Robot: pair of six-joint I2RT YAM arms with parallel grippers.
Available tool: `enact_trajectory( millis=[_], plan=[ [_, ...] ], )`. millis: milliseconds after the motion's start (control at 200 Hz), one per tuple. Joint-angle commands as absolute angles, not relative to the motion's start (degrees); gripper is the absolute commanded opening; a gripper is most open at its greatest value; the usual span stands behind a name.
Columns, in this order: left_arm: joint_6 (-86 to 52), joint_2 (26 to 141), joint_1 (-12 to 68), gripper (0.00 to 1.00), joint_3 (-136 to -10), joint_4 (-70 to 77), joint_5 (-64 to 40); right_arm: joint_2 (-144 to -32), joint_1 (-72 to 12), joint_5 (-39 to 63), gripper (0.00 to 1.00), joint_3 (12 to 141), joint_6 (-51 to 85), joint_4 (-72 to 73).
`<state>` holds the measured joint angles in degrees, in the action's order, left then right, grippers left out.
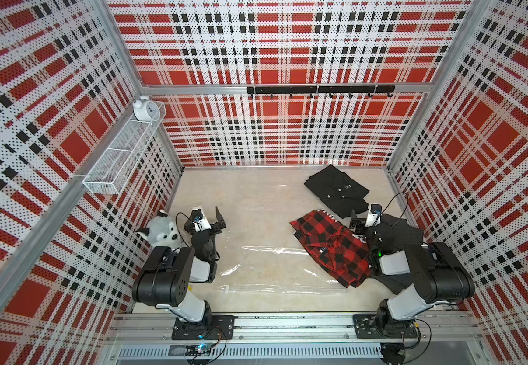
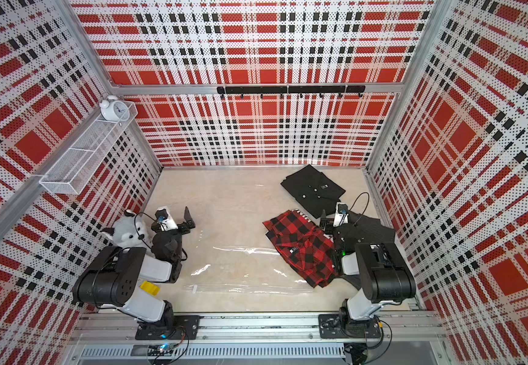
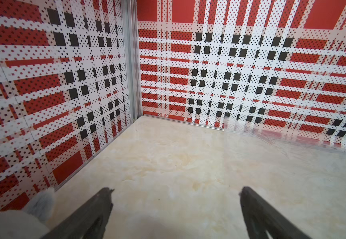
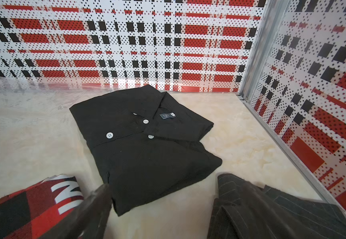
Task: Place the folded shirt into the vacuum bag
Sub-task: Move the shirt to the center of the board.
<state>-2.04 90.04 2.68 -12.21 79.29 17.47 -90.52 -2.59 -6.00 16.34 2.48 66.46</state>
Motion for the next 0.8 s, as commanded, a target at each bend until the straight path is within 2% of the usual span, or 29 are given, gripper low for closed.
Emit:
enact_trajectory(
  millis=[0,792],
  plan=[
    [-1.6,90.5,3.0,0.98,-11.9,80.8,17.9,-89.9,-2.8,-5.9,1.00,16.5,2.1,66.4],
    [-1.6,90.5,2.9,0.98,-11.9,80.8,17.9,-89.9,-2.6,-5.3,1.00,16.7,2.4,66.1]
  ],
)
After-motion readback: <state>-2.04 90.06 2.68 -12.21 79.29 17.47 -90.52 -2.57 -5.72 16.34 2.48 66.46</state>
